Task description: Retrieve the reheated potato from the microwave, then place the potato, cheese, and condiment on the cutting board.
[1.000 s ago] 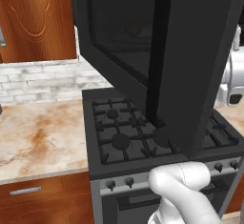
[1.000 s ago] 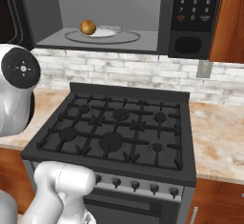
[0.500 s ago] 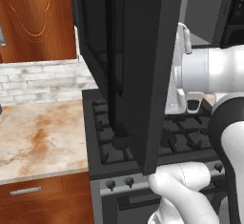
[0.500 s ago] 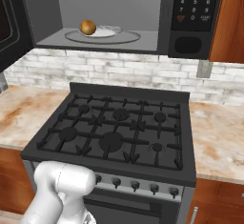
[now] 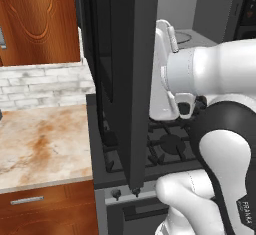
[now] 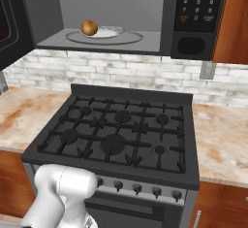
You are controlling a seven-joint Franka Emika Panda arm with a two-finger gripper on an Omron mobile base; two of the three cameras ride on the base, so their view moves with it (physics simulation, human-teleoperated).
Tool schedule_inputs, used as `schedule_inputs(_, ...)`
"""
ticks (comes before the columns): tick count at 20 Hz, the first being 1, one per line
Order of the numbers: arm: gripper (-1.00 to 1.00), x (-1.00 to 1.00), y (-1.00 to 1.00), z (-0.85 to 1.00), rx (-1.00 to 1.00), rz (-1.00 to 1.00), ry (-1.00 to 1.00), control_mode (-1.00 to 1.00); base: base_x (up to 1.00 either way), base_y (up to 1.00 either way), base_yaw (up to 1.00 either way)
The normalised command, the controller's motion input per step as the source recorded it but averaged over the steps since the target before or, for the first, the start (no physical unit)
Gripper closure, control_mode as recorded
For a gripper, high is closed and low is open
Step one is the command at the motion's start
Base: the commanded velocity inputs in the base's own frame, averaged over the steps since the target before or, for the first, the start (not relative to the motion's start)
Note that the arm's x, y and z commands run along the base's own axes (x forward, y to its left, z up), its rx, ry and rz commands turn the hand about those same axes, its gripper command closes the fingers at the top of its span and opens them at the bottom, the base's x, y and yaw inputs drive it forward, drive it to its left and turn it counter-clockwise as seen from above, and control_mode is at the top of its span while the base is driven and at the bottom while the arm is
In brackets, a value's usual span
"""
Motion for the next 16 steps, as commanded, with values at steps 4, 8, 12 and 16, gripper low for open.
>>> schedule_inputs(4,-1.0,0.09,-0.17,0.0,-0.05,-0.09,0.06,-1.0,0.0,0.0,0.0)
schedule_inputs(8,-1.0,0.0,-0.46,0.03,-0.11,-0.03,-0.04,-1.0,0.0,0.0,0.0)
schedule_inputs(12,-1.0,0.0,-0.58,0.08,-0.06,0.0,-0.11,-1.0,0.0,0.0,0.0)
schedule_inputs(16,-1.0,0.11,-0.59,0.11,-0.1,-0.04,-0.06,-1.0,0.0,0.0,0.0)
